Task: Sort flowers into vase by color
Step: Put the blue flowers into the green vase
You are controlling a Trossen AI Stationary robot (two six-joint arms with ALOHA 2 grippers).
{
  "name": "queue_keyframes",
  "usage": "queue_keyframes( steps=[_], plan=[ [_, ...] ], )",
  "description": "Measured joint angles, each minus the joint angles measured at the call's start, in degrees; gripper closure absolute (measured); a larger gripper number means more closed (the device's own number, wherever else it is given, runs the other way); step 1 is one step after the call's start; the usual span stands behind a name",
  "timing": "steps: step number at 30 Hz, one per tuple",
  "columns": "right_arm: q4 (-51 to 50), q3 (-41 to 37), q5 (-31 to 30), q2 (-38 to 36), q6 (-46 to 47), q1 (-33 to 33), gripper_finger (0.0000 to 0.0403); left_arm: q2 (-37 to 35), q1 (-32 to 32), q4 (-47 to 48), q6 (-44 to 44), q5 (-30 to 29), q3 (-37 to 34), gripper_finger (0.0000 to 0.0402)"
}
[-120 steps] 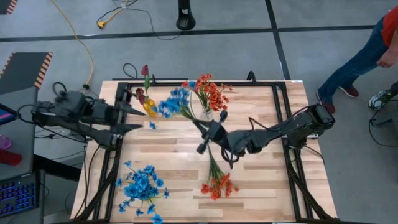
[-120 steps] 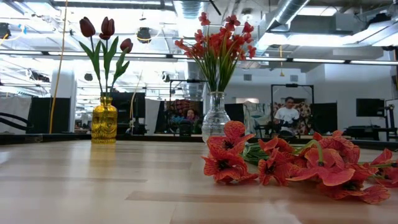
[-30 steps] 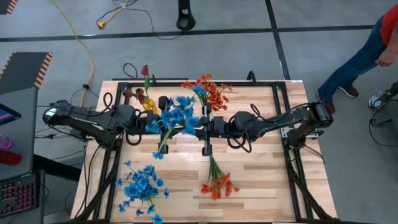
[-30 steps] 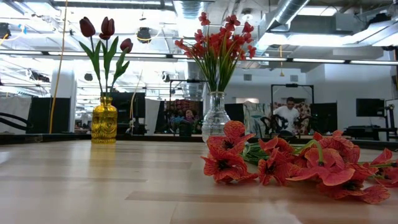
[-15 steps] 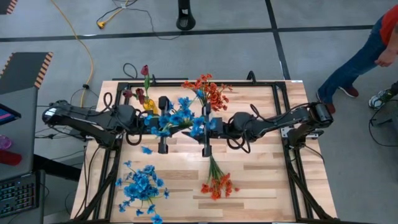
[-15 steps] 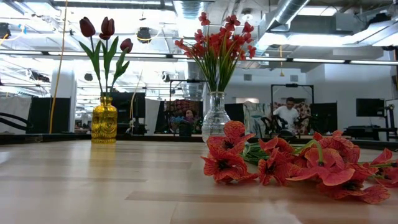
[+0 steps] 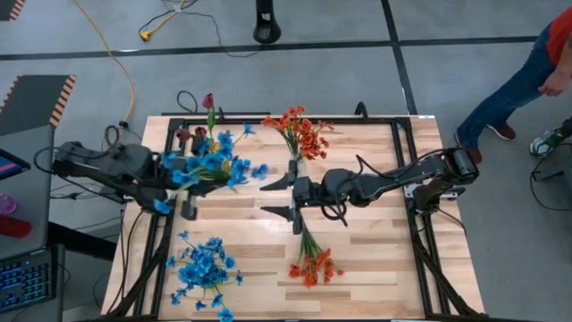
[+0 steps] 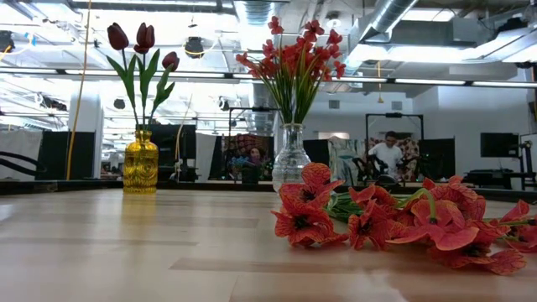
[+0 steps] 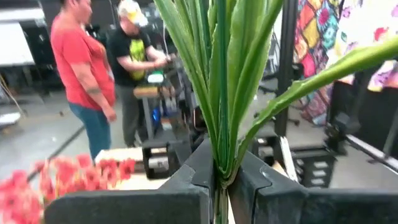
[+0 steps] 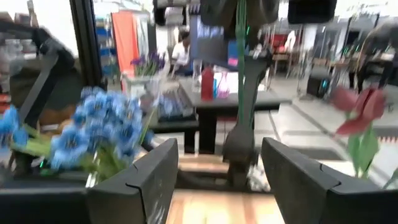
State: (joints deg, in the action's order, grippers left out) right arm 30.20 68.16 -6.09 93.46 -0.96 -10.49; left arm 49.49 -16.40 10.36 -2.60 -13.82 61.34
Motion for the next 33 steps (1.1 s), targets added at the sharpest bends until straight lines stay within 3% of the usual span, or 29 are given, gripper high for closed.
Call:
queue_keyframes(
  steps=[8, 16, 23, 29, 33],
  plan=[
    [-3.55, 0.03, -0.14, 2.43, 1.61, -2.22, 0.0143, -5.61, -10.62, 12.27, 6.41, -9.88, -0.67, 0.0399],
    [2.26, 0.02, -1.93, 9.16, 0.73, -4.21, 0.0143, -7.61, -27.08, 13.95, 14.06, -28.26, -7.12, 0.0401],
    [3.52, 0.09, -2.94, 11.72, 1.95, -4.43, 0.0143, -7.66, -41.91, 18.47, 21.58, -46.57, -8.02, 0.0401],
    [3.65, 0.15, -3.94, 13.37, 2.46, -4.57, 0.0143, -6.62, -54.41, 22.46, 29.44, -59.21, -8.02, 0.0401],
    [3.78, 0.15, -4.48, 14.54, 2.48, -4.47, 0.0143, -4.07, -60.64, 24.21, 35.44, -64.63, -8.0, 0.0401]
  ],
)
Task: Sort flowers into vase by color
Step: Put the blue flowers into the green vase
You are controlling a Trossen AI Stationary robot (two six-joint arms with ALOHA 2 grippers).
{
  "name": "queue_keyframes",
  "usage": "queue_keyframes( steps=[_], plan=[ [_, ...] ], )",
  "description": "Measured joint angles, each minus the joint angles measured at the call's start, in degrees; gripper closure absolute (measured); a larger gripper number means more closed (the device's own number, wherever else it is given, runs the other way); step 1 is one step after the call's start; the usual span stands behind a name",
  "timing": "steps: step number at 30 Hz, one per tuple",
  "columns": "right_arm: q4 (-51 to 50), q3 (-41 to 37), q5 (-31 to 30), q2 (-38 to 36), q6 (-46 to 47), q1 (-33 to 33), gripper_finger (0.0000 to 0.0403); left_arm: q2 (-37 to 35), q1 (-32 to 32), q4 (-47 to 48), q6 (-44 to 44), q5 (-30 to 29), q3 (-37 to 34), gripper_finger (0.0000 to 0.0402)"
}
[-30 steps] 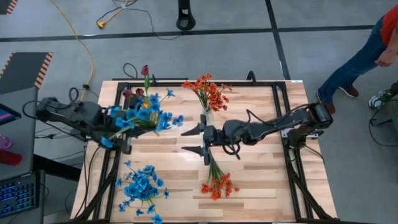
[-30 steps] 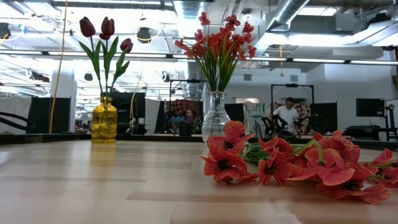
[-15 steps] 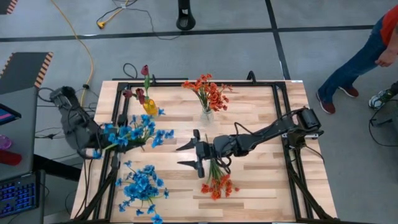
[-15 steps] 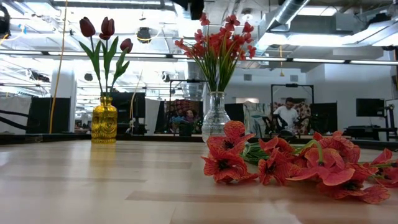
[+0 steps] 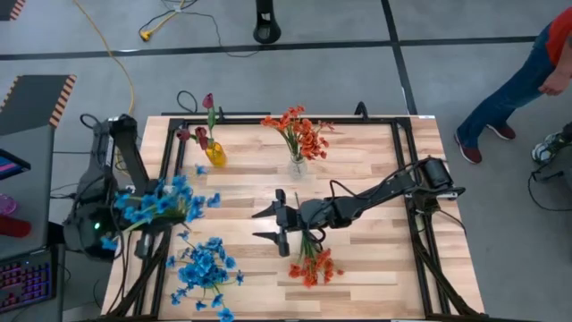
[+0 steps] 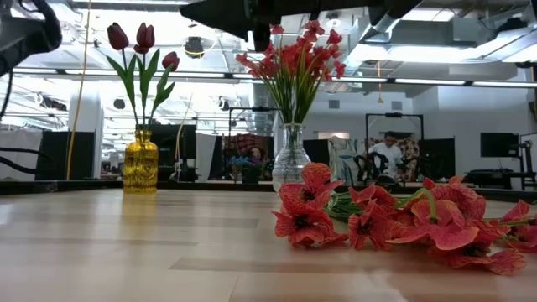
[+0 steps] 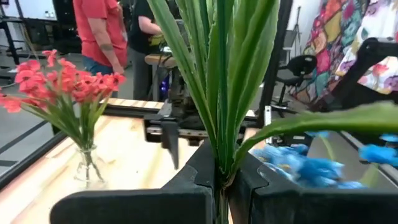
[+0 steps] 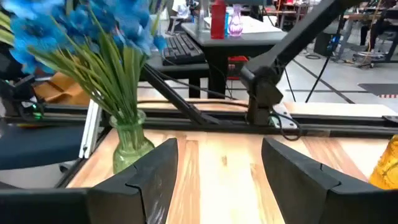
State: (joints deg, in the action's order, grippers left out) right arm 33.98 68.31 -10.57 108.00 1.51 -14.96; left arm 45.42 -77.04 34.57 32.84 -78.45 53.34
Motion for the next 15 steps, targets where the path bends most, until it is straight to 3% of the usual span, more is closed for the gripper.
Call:
queue_keyframes(
  steps=[6, 15],
  plan=[
    [-0.15, 0.0, -0.04, 0.07, 0.01, 0.0, 0.0143, 3.8, -5.74, 0.45, 4.83, -5.81, 0.0, 0.0401],
    [0.33, -0.02, -0.04, 0.07, 0.01, -0.04, 0.0143, 10.74, -8.71, 0.58, 15.4, -7.43, 0.0, 0.0401]
  ],
)
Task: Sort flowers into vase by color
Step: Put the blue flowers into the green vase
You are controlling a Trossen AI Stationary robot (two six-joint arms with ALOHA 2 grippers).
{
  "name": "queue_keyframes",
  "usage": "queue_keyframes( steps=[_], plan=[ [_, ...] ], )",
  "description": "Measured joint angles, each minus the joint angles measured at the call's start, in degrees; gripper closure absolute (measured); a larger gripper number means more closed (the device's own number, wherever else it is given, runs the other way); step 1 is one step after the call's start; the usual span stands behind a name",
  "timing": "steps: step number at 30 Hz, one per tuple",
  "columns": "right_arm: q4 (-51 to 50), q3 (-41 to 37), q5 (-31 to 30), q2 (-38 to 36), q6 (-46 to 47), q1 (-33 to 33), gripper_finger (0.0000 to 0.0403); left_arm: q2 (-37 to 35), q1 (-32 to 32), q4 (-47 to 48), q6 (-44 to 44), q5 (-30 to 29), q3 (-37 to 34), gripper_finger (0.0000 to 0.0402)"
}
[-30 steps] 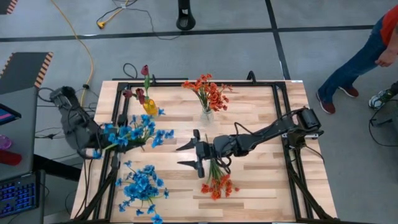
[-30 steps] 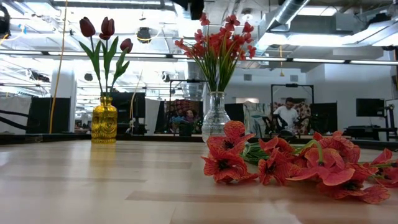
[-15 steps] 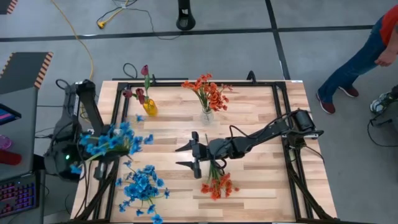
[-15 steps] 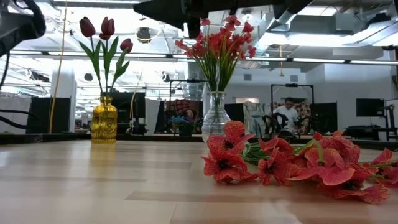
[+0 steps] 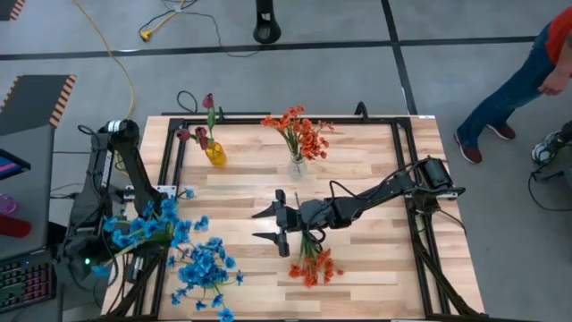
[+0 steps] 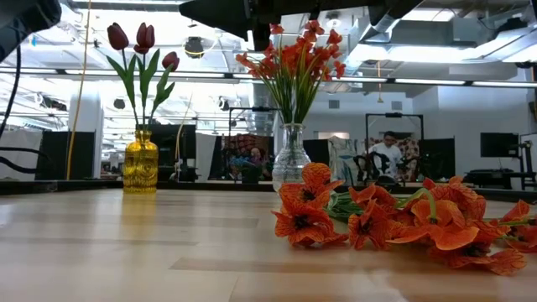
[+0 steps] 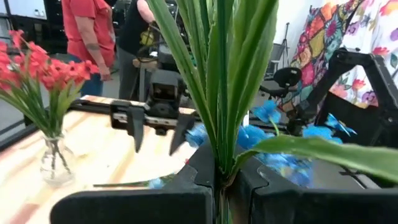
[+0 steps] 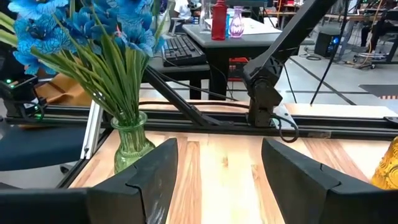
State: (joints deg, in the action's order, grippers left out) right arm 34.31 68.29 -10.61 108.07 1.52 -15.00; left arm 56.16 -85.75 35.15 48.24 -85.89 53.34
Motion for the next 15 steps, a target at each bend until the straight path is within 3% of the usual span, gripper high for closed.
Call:
queue_keyframes(
  steps=[15],
  plan=[
    [0.45, 0.0, 0.02, -0.02, 0.0, 0.0, 0.0143, 11.55, -0.18, 3.21, 16.55, -2.16, 0.0, 0.0401]
  ],
)
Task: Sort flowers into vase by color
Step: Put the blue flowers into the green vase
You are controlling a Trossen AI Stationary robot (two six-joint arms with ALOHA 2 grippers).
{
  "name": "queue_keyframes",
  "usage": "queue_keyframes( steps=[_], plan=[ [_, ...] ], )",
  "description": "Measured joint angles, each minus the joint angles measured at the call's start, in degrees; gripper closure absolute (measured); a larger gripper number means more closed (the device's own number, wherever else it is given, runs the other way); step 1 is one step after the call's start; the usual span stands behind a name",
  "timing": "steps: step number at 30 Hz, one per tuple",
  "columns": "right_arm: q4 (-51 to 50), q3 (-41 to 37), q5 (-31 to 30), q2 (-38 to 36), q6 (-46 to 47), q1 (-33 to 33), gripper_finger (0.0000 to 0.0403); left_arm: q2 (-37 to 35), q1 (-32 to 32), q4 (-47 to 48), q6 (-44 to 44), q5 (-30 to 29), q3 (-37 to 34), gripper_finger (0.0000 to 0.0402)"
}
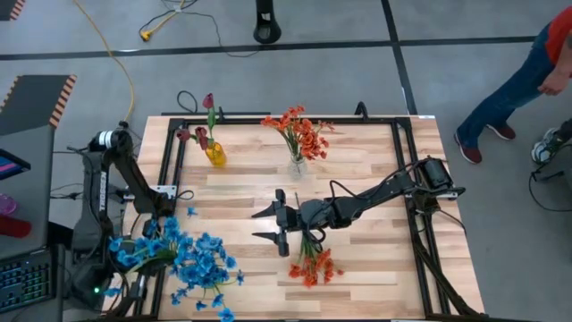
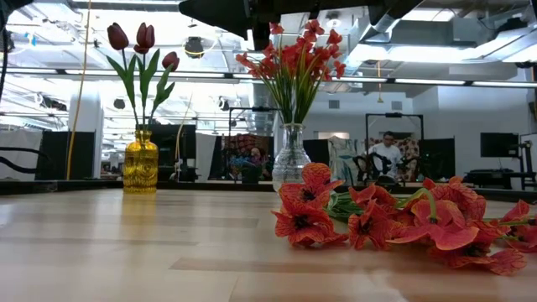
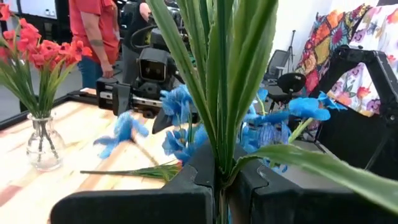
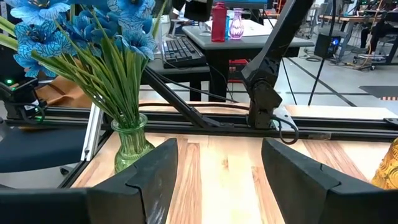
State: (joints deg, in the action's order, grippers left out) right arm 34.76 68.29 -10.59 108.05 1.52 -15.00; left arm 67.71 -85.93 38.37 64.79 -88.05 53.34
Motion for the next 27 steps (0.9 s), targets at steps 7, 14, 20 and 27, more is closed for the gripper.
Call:
queue_keyframes(
  steps=[7, 14, 20, 27],
  plan=[
    [0.0, 0.0, 0.0, 0.0, 0.0, 0.0, 0.0143, 2.07, 0.04, 3.16, 11.21, -1.35, -3.02, 0.0401],
    [0.01, 0.0, 0.0, -0.04, 0.0, 0.0, 0.0143, 2.05, 0.07, 2.98, 19.7, -1.6, -7.45, 0.0401],
    [0.02, 0.0, 0.02, -0.04, 0.0, 0.0, 0.0143, 2.05, 0.15, 2.51, 21.83, -1.72, -7.87, 0.0401],
    [0.01, 0.0, 0.02, -0.04, 0.0, 0.0, 0.0143, 2.54, 2.18, 2.21, 21.89, -1.82, -7.89, 0.0401]
  ],
)
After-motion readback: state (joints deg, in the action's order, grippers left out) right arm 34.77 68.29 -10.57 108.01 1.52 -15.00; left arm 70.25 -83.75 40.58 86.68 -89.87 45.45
